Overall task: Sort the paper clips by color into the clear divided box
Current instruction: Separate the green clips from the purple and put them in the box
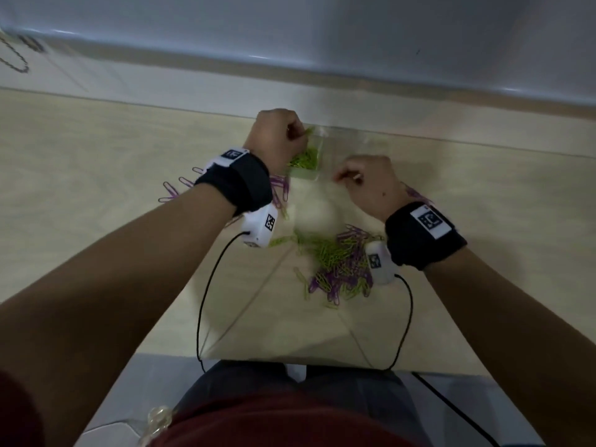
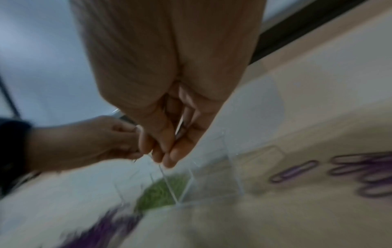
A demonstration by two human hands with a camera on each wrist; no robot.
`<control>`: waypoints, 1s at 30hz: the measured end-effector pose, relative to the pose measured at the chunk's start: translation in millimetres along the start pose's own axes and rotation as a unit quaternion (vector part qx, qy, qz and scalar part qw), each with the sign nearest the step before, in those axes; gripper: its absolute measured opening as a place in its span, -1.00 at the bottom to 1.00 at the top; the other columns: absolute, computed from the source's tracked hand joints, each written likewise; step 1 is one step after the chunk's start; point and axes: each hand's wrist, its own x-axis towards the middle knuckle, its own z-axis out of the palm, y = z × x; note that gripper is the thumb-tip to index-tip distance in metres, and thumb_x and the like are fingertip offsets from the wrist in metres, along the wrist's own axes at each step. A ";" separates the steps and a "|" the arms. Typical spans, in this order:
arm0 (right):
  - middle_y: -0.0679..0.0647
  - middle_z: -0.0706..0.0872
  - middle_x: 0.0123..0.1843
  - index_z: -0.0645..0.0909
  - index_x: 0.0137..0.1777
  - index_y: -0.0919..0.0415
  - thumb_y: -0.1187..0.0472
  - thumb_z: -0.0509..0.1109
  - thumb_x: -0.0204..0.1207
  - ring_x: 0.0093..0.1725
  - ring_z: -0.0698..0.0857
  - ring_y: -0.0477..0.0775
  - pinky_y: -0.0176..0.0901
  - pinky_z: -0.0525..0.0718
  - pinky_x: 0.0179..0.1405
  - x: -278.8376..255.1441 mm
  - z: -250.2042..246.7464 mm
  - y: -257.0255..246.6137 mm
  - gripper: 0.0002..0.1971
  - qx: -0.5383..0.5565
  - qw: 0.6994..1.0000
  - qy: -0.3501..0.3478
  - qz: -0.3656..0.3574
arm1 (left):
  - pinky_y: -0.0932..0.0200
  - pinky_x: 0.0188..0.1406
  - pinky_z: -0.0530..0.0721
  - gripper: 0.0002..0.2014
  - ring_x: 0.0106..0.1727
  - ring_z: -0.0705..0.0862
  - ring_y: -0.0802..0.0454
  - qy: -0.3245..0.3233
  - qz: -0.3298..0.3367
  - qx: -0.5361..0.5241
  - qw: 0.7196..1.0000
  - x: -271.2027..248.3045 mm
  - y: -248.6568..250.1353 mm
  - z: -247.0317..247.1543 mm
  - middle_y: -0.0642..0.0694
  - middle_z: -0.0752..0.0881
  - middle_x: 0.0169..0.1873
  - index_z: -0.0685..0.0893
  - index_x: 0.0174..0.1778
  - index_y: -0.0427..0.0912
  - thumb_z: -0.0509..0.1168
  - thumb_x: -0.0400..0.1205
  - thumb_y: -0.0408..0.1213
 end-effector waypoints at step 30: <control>0.13 0.80 -0.23 0.78 -0.21 0.26 0.37 0.58 0.26 -0.23 0.73 0.06 -0.10 0.69 -0.17 -48.9 28.5 22.5 -0.89 0.013 0.979 -0.177 0.097 | 0.06 -0.16 0.53 -0.92 -0.11 0.62 -0.23 -0.174 -0.061 0.080 0.979 -134.1 -7.2 74.6 -0.18 0.61 -0.11 0.63 -0.21 -0.19 0.36 0.41 -0.38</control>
